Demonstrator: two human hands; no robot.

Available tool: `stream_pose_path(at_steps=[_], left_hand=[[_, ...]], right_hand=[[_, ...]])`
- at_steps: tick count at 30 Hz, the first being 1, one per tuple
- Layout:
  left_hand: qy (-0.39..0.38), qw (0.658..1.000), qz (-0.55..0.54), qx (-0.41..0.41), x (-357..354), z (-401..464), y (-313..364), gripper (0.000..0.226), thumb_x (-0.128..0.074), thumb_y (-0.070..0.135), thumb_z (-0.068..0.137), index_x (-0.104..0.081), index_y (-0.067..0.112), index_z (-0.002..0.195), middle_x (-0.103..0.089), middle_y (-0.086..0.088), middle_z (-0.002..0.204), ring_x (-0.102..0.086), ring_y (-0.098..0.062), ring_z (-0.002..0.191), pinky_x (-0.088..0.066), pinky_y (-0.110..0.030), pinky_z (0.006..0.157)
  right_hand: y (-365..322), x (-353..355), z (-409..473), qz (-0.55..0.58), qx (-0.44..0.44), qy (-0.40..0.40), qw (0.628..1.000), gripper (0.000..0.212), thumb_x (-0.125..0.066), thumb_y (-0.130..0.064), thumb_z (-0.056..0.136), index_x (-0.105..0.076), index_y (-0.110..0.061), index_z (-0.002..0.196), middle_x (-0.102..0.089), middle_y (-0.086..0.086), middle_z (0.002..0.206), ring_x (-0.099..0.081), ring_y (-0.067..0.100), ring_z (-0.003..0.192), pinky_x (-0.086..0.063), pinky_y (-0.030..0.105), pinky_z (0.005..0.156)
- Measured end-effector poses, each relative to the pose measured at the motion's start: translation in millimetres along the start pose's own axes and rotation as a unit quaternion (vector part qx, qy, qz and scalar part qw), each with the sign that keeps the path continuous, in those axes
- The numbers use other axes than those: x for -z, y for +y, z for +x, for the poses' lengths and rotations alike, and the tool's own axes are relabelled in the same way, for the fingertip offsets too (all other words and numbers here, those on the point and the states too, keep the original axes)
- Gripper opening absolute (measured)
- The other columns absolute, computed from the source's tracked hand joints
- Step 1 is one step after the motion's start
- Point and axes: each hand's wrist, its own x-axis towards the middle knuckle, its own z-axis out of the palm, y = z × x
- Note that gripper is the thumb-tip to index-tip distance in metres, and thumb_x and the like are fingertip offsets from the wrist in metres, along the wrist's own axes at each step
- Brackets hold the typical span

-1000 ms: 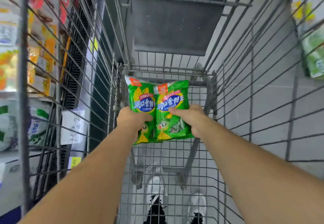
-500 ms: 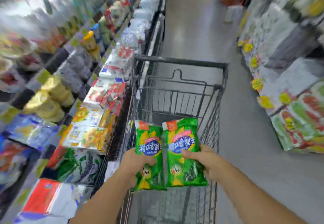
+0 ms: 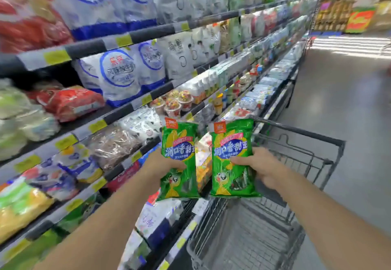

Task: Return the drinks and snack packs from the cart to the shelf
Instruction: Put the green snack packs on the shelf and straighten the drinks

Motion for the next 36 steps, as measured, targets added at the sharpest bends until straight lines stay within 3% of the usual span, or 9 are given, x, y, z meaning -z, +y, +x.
stream_pose_path(at_steps=[2,6,10,11,15,18,22,26,36], left_hand=[[0.048,0.999,-0.008,-0.005,44,-32,-9,0.055,-0.092,0.006,0.05,-0.07,0.009,0.101,-0.076,-0.016,0.092,-0.073,-0.036,0.084,-0.061,-0.054,0.076],[0.129,0.991,-0.038,-0.008,128,-91,-35,0.062,-0.093,0.009,0.051,-0.066,0.011,0.106,-0.074,-0.016,0.099,-0.071,-0.036,0.086,-0.06,-0.046,0.071],[0.218,0.973,-0.078,0.002,213,-156,-84,0.076,-0.094,0.021,0.029,-0.07,0.011,0.101,-0.075,-0.018,0.094,-0.072,-0.042,0.088,-0.058,-0.063,0.071],[0.242,0.966,-0.089,0.0,234,-176,-100,0.072,-0.093,0.023,0.025,-0.074,0.011,0.094,-0.076,-0.018,0.091,-0.072,-0.041,0.087,-0.058,-0.063,0.071],[0.319,0.938,-0.133,0.012,313,-264,-163,0.043,-0.09,0.006,0.049,-0.075,0.008,0.089,-0.076,-0.016,0.085,-0.071,-0.031,0.069,-0.06,-0.05,0.07],[0.383,0.913,-0.139,0.02,381,-334,-216,0.029,-0.087,0.0,0.057,-0.074,0.011,0.08,-0.077,-0.014,0.083,-0.069,-0.028,0.068,-0.058,-0.044,0.068],[0.446,0.885,-0.127,0.046,468,-438,-281,0.046,-0.092,0.018,0.046,-0.073,0.014,0.087,-0.075,-0.009,0.084,-0.069,-0.029,0.077,-0.06,-0.043,0.068],[0.501,0.852,-0.138,0.059,528,-535,-333,0.047,-0.092,0.009,0.051,-0.072,0.008,0.094,-0.075,-0.015,0.087,-0.068,-0.028,0.071,-0.055,-0.037,0.059],[0.598,0.773,-0.188,0.096,631,-682,-436,0.055,-0.091,0.008,0.059,-0.063,0.012,0.107,-0.072,-0.009,0.111,-0.067,-0.03,0.1,-0.054,-0.045,0.089]], right_hand=[[-9,-41,-8,-0.02,0.014,-0.057,0.998,0.069,-0.099,-0.033,0.046,-0.073,-0.009,0.105,-0.079,0.007,0.099,-0.072,0.03,0.102,-0.052,0.051,0.1],[-30,-122,-31,-0.074,0.028,-0.133,0.988,0.052,-0.095,-0.027,0.061,-0.07,-0.012,0.104,-0.079,0.008,0.098,-0.073,0.03,0.098,-0.055,0.051,0.095],[-31,-223,-46,-0.128,0.055,-0.203,0.969,0.117,-0.099,-0.056,0.028,-0.058,-0.012,0.129,-0.07,0.01,0.121,-0.069,0.03,0.107,-0.056,0.049,0.093],[-29,-254,-57,-0.124,0.06,-0.225,0.965,0.114,-0.1,-0.053,0.031,-0.058,-0.012,0.128,-0.071,0.01,0.119,-0.07,0.029,0.104,-0.058,0.047,0.09],[-22,-378,-145,-0.128,0.065,-0.308,0.94,0.038,-0.089,-0.012,0.07,-0.071,-0.003,0.102,-0.078,0.013,0.09,-0.076,0.025,0.078,-0.063,0.04,0.071],[-4,-472,-209,-0.161,0.084,-0.34,0.923,0.046,-0.096,-0.021,0.059,-0.07,-0.007,0.094,-0.078,0.016,0.095,-0.075,0.032,0.087,-0.062,0.046,0.077],[21,-586,-304,-0.168,0.074,-0.416,0.891,0.046,-0.091,-0.011,0.064,-0.07,-0.003,0.103,-0.078,0.019,0.095,-0.076,0.034,0.087,-0.061,0.051,0.08],[47,-686,-388,-0.171,0.08,-0.482,0.856,0.036,-0.085,-0.007,0.072,-0.072,-0.001,0.104,-0.078,0.016,0.092,-0.076,0.027,0.074,-0.063,0.041,0.072],[91,-867,-540,-0.194,0.099,-0.614,0.759,0.027,-0.083,-0.01,0.077,-0.072,-0.005,0.101,-0.079,0.014,0.094,-0.076,0.03,0.089,-0.061,0.047,0.084]])
